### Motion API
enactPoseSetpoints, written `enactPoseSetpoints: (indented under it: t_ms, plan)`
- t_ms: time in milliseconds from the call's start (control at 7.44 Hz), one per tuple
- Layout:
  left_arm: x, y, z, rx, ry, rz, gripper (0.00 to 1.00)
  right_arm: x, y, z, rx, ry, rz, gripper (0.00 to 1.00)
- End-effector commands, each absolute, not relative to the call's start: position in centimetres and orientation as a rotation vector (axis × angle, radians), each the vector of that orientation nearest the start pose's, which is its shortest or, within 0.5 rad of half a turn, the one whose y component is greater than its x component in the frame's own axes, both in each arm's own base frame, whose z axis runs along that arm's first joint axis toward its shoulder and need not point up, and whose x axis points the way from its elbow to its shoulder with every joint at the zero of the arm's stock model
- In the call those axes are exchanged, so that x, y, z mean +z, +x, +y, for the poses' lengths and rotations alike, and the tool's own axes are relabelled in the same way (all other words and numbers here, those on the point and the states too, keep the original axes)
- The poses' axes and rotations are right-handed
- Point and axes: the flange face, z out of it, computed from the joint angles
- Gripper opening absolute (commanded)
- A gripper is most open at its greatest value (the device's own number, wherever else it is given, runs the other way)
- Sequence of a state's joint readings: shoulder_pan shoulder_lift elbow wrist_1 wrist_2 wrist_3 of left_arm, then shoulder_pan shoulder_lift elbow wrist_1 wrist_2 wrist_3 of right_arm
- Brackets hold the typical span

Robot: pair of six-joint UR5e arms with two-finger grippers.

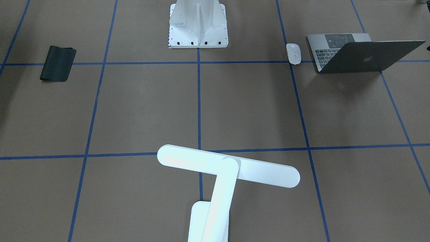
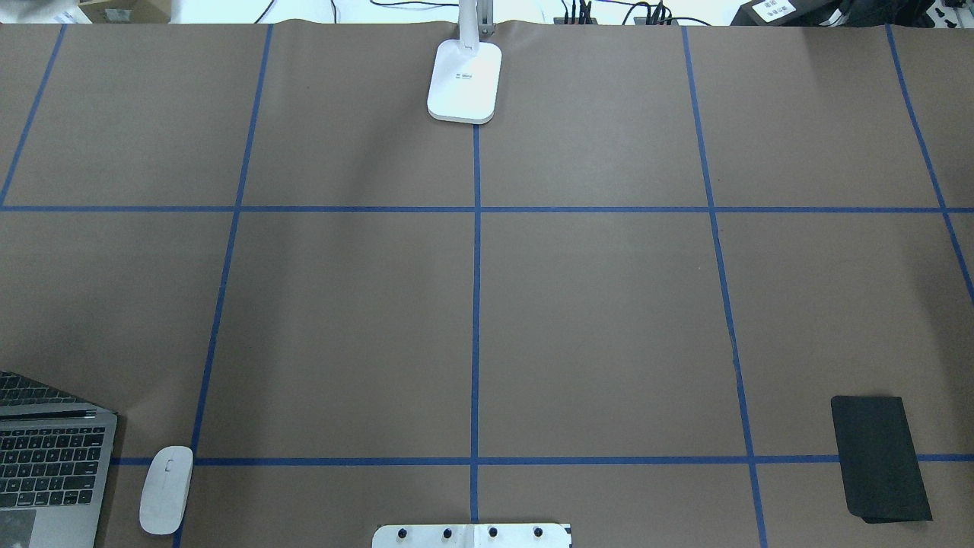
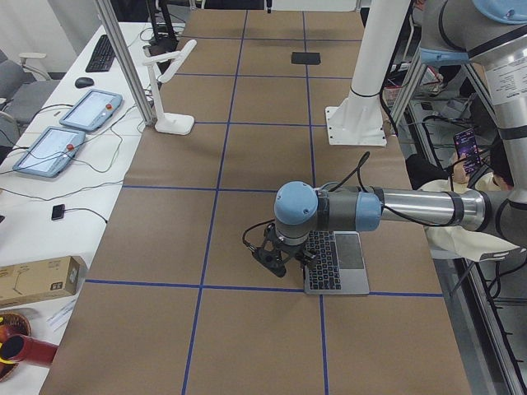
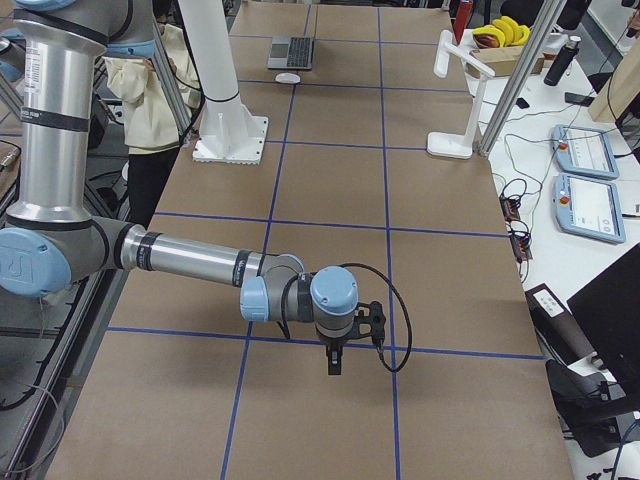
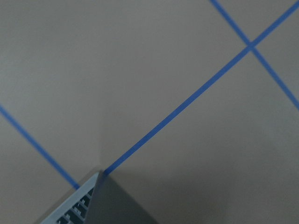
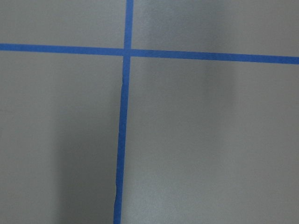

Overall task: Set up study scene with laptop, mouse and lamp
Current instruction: 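Lower the left gripper toward the silver laptop's near edge, then grasp the silver laptop's edge with the left gripper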

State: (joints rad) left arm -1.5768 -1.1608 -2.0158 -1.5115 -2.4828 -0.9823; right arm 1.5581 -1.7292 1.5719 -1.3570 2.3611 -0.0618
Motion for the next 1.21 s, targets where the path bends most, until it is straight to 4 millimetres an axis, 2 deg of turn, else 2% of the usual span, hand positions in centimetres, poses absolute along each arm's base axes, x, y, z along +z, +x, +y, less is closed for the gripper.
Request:
enactPoseSetpoints:
  t_ms: [0, 269, 672, 1075]
  plan:
    - [60.1, -5.2, -31.2, -1.121, -0.605, 0.821, 1.0, 71.7, 5.5, -40.7, -0.122, 0.069, -0.826, 1.0]
    - [58.9, -4.2, -31.7, -1.224, -0.703, 0.853, 1.0, 71.7, 5.3, -40.3, -0.135, 0.071, -0.86, 1.0]
    - [57.8, 1.0, -32.6, -1.209, -0.772, 0.796, 1.0, 71.5, 5.2, -40.2, -0.138, 0.075, -0.874, 1.0]
    - [57.6, 4.2, -32.3, -1.171, -0.804, 0.762, 1.0, 71.2, 5.1, -40.1, -0.152, 0.094, -0.879, 1.0]
